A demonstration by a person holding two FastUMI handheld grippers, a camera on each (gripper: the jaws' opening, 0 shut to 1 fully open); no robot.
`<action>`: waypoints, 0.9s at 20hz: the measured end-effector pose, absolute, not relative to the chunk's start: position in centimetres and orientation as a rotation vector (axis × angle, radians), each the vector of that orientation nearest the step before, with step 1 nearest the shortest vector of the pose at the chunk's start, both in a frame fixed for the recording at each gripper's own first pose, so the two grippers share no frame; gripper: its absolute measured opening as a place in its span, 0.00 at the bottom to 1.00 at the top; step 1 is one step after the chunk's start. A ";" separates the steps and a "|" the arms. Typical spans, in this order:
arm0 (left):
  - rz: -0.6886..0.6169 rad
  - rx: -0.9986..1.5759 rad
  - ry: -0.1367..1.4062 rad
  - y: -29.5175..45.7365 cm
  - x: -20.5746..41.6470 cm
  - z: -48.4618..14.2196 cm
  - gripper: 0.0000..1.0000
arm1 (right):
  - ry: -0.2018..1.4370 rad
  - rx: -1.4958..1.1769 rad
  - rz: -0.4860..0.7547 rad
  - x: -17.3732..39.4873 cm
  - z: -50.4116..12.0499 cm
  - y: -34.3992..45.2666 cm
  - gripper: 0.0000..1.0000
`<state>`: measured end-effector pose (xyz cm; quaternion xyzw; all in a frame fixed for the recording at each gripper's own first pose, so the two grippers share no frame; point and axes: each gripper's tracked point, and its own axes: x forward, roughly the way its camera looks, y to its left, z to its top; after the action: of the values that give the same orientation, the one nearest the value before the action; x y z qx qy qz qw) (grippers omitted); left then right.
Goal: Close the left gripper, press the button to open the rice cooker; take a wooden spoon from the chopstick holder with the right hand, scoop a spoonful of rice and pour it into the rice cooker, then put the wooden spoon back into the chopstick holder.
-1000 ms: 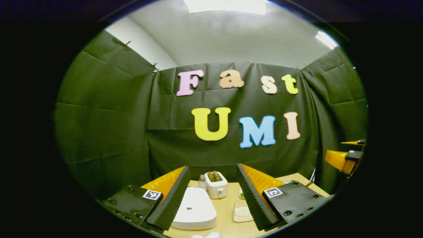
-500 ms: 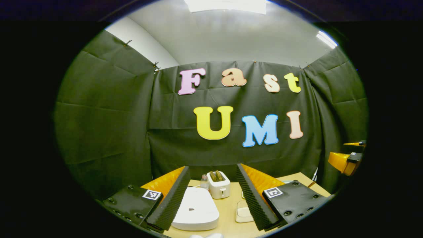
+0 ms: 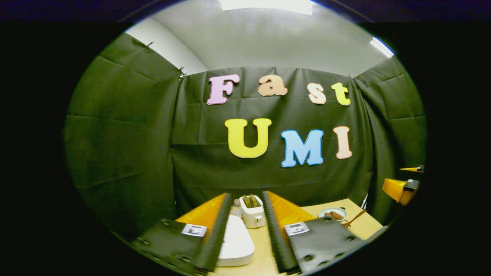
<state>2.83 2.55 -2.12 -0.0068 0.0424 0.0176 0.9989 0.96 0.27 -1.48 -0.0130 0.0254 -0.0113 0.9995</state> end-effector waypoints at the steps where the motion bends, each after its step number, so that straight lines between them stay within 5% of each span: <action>1: 0.057 -0.028 0.100 3.2 2.9 -2.5 0.49 | 0.054 -0.028 -0.022 1.1 -1.7 0.4 0.96; 3: 0.038 -0.051 0.139 3.2 3.2 -3.5 0.07 | 0.058 -0.036 -0.025 0.9 -1.8 0.3 0.96; 11: 0.147 -0.042 0.270 7.3 7.8 -11.7 0.07 | 0.123 -0.084 -0.047 1.3 -3.9 0.0 0.96; 18: 0.219 -0.060 0.497 9.4 12.0 -25.1 0.08 | 0.181 -0.122 -0.051 1.4 -5.6 0.1 0.96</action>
<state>12.03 9.43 -25.08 -0.0296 0.2453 0.1080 0.9630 1.42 0.10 -5.65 -0.0609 0.0902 -0.0255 0.9937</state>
